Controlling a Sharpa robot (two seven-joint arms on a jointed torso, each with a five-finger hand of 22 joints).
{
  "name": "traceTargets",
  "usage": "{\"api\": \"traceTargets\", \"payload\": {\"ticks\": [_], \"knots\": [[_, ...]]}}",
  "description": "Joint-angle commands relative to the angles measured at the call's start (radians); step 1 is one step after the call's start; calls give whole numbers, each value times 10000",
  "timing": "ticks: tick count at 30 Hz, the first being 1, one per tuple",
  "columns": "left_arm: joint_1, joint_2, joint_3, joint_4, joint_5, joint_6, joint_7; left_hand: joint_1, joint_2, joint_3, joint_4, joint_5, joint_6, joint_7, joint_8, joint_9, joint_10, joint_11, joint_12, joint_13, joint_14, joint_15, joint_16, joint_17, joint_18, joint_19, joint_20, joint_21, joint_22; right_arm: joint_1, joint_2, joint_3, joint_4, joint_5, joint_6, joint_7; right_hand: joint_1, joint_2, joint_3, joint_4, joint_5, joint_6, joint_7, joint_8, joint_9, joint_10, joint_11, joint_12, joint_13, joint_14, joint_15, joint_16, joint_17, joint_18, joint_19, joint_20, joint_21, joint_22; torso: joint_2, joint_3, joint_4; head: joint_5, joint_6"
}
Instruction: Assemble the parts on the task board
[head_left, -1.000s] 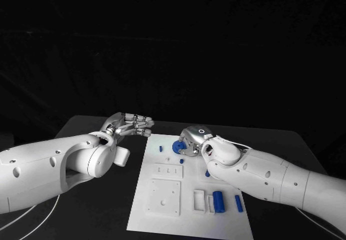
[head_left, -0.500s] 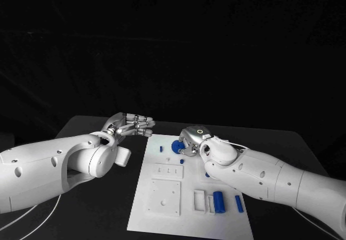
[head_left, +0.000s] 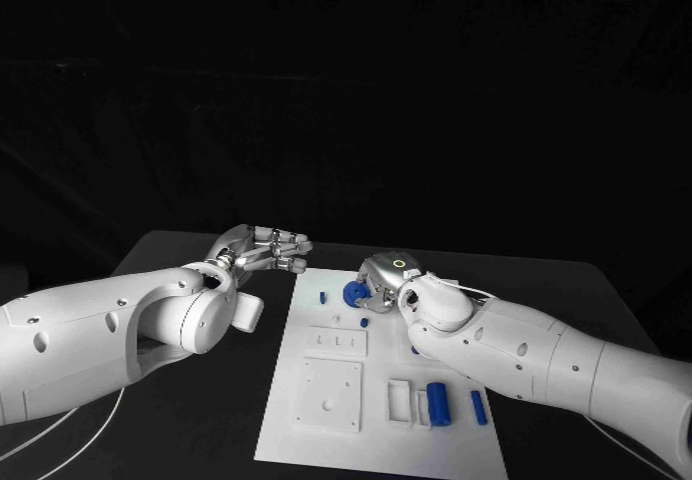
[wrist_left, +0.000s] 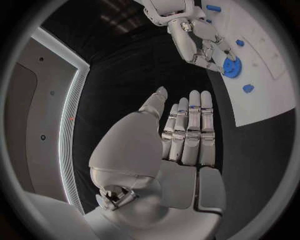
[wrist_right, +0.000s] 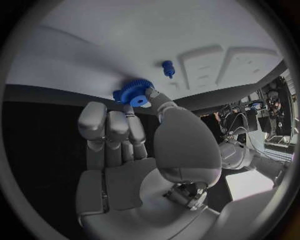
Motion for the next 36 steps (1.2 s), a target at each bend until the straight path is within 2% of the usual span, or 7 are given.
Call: {"api": "traceTargets", "payload": {"ticks": [1, 3, 6, 9, 13, 32, 36], "knots": [[15, 27, 9, -2, -37, 125, 41, -16, 60, -68, -11, -26, -79, -22, -54, 13, -57, 18, -33, 12, -82, -11, -48, -11, -61, 50, 53, -32, -8, -10, -10, -9, -21, 165, 198, 57, 1, -96, -304, 154, -40, -140, 1, -38, -12, -8, 84, -47, 49, -40, -31, -69, 3, -78, 549, -43, -69, 1109, 3, 2, 6, -7, -4], [15, 30, 9, -7, -37, 128, 41, -16, 60, -68, -11, -26, -79, -22, -54, 13, -57, 18, -33, 12, -82, -11, -48, -11, -61, 50, 53, -32, -8, -10, -25, -9, -21, 349, 242, 119, -208, -101, -570, 526, 124, -221, 17, -37, -11, -12, 95, -40, 39, -36, -27, -52, 38, -75, 556, -40, -62, 1114, -2, 4, 6, 0, 2], [15, 31, 9, -11, -37, 134, 41, -25, 62, -75, -4, -29, -90, -21, -55, 12, -62, 18, -32, 12, -83, -10, -48, -11, -61, 52, 55, -36, -16, -10, -47, -9, -18, 578, 335, 192, -348, -109, -684, 744, 144, -259, 25, -37, -10, -12, 102, -22, 43, -35, -21, -36, 65, -73, 562, -38, -33, 1123, 1, 14, -1, 4, -2], [15, 32, 9, -13, -37, 139, 40, -46, 67, -83, 12, -25, -91, -19, -53, 13, -64, 20, -33, 12, -80, -9, -46, -10, -61, 55, 56, -39, -20, -10, -73, -10, -18, 856, 427, 255, -781, -69, -796, 1451, 300, -248, 54, -36, -9, -6, 113, 34, 75, -25, -1, 24, 138, -52, 570, -21, 21, 1137, 2, 12, -4, 8, -5], [15, 35, 9, -16, -37, 147, 40, -78, 75, -96, 39, -21, -100, -18, -54, 12, -67, 21, -32, 13, -78, -8, -44, -9, -62, 60, 59, -47, -30, -10, -116, -10, -28, 1130, 516, 305, -929, -93, -371, 1517, -329, -194, 62, -33, -8, 7, 130, 84, 107, -23, 15, 60, 182, -37, 574, -3, 77, 1147, 3, 11, 5, -7, -12], [15, -7, 9, -1, -36, 136, 32, -90, 80, -108, 80, 3, -103, -20, -54, 13, -81, 24, -33, 12, -79, -7, -41, -9, -62, 82, 61, -72, -59, -20, -457, -11, 43, 1775, 603, 272, -989, -56, -351, 1712, -400, -89, 77, -33, -8, 22, 133, 152, 157, -24, 37, 104, 218, -4, 572, 21, 124, 1149, -2, 11, -9, -34, -17], [15, -23, 9, 4, -36, 127, 34, -90, 80, -108, 80, 3, -103, -20, -54, 13, -81, 24, -33, 12, -79, -7, -41, -9, -62, 82, 61, -72, -59, -61, -579, -11, 198, 1825, 355, 281, -955, -65, -363, 1695, -376, -80, 75, -34, -8, 25, 131, 158, 162, -24, 37, 102, 215, 1, 570, 22, 119, 1147, -1, 21, -13, -29, -14]]}}
